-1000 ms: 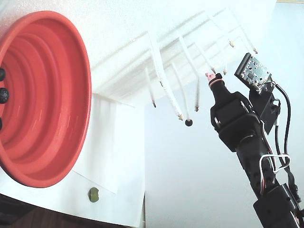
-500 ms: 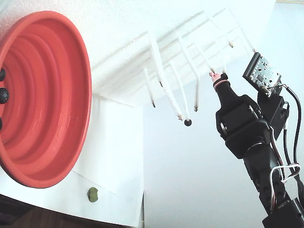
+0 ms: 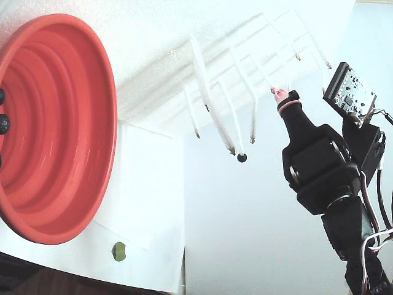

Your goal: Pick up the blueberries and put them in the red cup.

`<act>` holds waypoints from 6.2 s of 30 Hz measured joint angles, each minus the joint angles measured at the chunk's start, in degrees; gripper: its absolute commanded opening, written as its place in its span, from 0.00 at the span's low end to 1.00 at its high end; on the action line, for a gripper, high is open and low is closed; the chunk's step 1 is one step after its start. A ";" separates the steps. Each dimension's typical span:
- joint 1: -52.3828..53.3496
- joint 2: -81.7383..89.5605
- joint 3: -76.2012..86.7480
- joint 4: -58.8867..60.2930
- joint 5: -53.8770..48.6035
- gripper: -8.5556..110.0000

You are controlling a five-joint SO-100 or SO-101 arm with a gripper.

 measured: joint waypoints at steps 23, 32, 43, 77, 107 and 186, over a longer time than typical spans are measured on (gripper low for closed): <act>-9.23 16.88 10.99 10.81 5.45 0.17; -14.33 24.08 16.26 16.17 8.79 0.17; -18.63 30.06 21.18 21.09 12.83 0.17; -20.13 39.64 27.95 28.30 15.47 0.21; -3.78 39.64 27.86 28.30 3.16 0.20; 14.77 -2.90 2.29 2.64 -11.51 0.21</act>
